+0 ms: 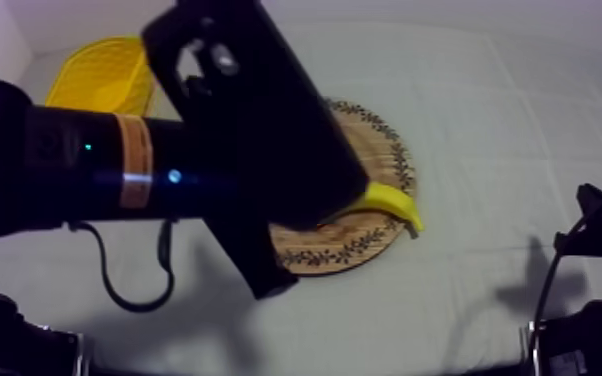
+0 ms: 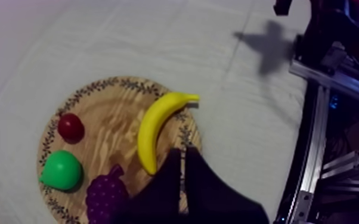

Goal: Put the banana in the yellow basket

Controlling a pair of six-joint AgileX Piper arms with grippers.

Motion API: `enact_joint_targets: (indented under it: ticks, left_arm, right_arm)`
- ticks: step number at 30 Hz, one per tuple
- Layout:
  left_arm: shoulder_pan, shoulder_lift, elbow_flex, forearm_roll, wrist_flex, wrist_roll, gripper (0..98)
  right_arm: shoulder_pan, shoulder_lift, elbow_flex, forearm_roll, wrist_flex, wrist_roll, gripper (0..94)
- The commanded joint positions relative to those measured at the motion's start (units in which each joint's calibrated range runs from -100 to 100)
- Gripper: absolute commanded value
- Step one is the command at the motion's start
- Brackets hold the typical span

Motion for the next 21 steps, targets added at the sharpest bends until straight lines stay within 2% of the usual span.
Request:
enact_joint_targets:
  ticks: [1, 5, 6, 8, 9, 11, 15, 21]
  left_arm:
    - [0.23, 1.72, -0.40, 0.05, 0.87, 0.35, 1.9]
    - [0.45, 4.39, -0.94, 0.60, 2.37, 1.28, 4.4]
    - [0.46, 4.92, -1.04, 0.94, 2.88, 1.22, 14.1]
    - [0.51, 5.67, -1.07, 1.25, 3.81, 1.21, 42.4]
    - [0.54, 5.92, -1.07, 1.25, 4.16, 1.32, 52.1]
    - [0.52, 6.25, -1.09, 1.23, 4.49, 1.60, 62.5]
    - [0.32, 6.50, -1.02, 0.98, 4.97, 2.42, 70.6]
    - [-0.15, 7.70, -1.14, 0.53, 5.10, 2.14, 72.6]
  right_arm:
    - [0.00, -0.02, -0.03, 0.01, -0.02, 0.01, 0.3]
    - [0.00, -0.02, -0.03, 0.01, -0.02, 0.01, 0.3]
    - [0.00, -0.02, -0.03, 0.01, -0.02, 0.01, 0.3]
    - [0.00, -0.02, -0.03, 0.01, -0.02, 0.01, 0.3]
    - [0.00, -0.02, -0.03, 0.01, -0.02, 0.01, 0.3]
    - [0.00, -0.02, -0.03, 0.01, -0.02, 0.01, 0.3]
    - [0.00, -0.02, -0.03, 0.01, -0.02, -0.03, 0.3]
    - [0.00, -0.02, -0.03, 0.01, -0.02, -0.04, 0.3]
